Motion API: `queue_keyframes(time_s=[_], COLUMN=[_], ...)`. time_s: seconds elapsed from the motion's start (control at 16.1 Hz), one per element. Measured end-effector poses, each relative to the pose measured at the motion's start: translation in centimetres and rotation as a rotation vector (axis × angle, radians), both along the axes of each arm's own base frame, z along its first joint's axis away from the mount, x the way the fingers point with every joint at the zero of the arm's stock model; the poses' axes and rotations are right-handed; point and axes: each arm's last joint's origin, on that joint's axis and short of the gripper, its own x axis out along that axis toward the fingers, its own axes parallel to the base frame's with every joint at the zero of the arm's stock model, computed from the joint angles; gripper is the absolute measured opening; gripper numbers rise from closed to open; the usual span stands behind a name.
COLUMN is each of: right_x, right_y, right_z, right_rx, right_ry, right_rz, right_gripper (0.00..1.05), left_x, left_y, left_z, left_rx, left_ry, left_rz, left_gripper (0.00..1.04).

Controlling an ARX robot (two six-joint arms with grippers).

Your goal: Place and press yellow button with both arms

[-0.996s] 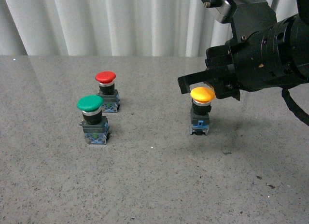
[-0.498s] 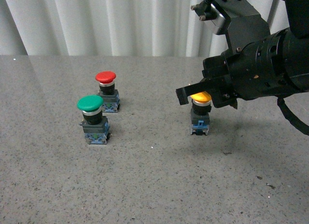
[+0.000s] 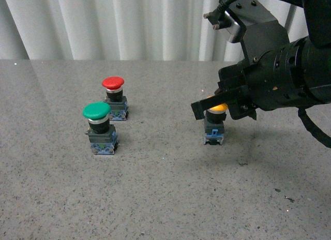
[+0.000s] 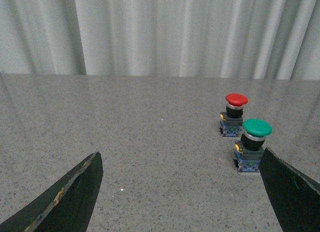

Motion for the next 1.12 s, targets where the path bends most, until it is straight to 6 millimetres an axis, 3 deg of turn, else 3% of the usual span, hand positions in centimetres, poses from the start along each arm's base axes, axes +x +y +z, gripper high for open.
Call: queue_keyframes(time_s=[0.44, 0.62, 0.75, 0.81, 1.12], right_x=[-0.3, -1.1, -3.6, -4.5, -8.4], right_y=[0.4, 0.7, -0.3, -0.7, -3.9], right_z=[1.0, 5.0, 12.3, 13.6, 13.3], right_rx=[0.055, 0.238, 0.467, 0.516, 0.601], right_ry=[-0.02, -0.112, -0.288, -0.301, -0.262], right_rz=[0.012, 0.015, 0.028, 0.034, 0.009], right_gripper=[0.02, 0.02, 0.02, 0.02, 0.02], left_x=[0.0, 0.0, 0.0, 0.0, 0.0], left_y=[0.0, 0.0, 0.0, 0.0, 0.0], left_z=[0.0, 0.0, 0.0, 0.0, 0.0], left_rx=[0.0, 0.0, 0.0, 0.0, 0.0], left_ry=[0.001, 0.0, 0.0, 0.0, 0.0], left_rz=[0.0, 0.0, 0.0, 0.0, 0.0], left_gripper=[0.98, 0.98, 0.98, 0.98, 0.98])
